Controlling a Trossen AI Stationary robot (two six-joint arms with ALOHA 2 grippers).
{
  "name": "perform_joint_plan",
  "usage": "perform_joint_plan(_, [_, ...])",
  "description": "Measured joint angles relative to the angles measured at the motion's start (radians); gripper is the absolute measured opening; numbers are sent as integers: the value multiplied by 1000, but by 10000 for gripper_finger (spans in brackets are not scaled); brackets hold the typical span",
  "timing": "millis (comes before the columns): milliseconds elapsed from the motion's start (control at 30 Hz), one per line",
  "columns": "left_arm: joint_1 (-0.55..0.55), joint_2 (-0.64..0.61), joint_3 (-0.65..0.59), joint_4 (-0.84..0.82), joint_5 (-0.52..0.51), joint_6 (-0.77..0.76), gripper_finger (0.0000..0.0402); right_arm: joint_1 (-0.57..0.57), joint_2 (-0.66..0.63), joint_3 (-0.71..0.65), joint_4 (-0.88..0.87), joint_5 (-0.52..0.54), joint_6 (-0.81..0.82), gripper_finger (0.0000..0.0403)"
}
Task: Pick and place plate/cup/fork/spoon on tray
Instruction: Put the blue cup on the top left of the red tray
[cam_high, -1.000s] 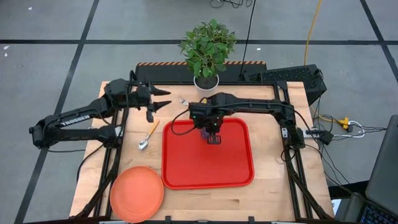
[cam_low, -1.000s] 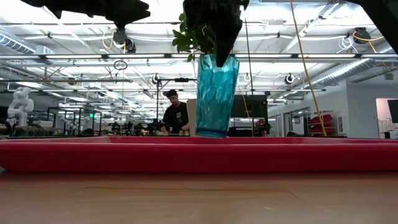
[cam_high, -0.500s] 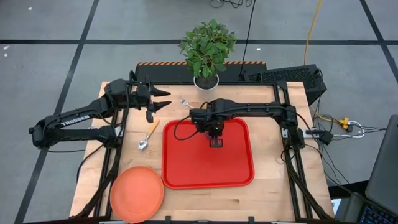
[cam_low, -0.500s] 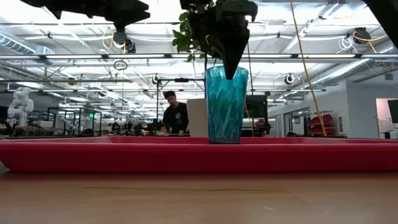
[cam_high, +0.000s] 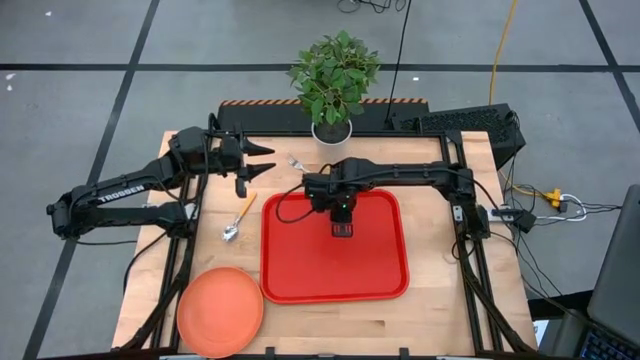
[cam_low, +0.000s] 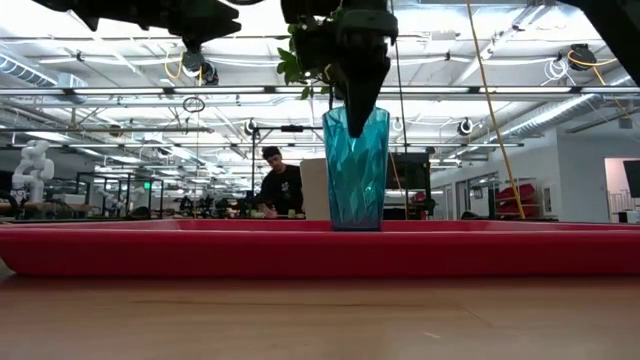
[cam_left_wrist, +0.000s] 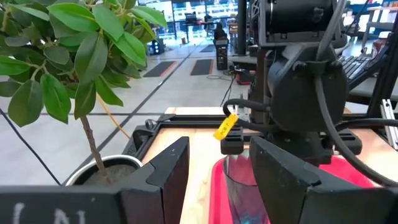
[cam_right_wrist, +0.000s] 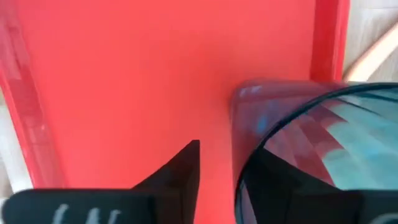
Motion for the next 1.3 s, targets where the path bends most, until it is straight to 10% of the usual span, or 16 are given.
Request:
perform_joint_plan(433, [-10,5,0,-44,-3,8,172,5,-143,1,22,43,76,141])
perform_joint_plan(833, [-183,186,74,-98,-199,15,172,140,-420,-41,-39,362,420,141])
perform_joint_plan(1067, [-322,391,352,-365,-467,-58,172,184,-628,-421,3,422,755,141])
perform_joint_plan(1300, [-347,614,708,-760,-506,-249,172,183,-799,-912,350,425,899,141])
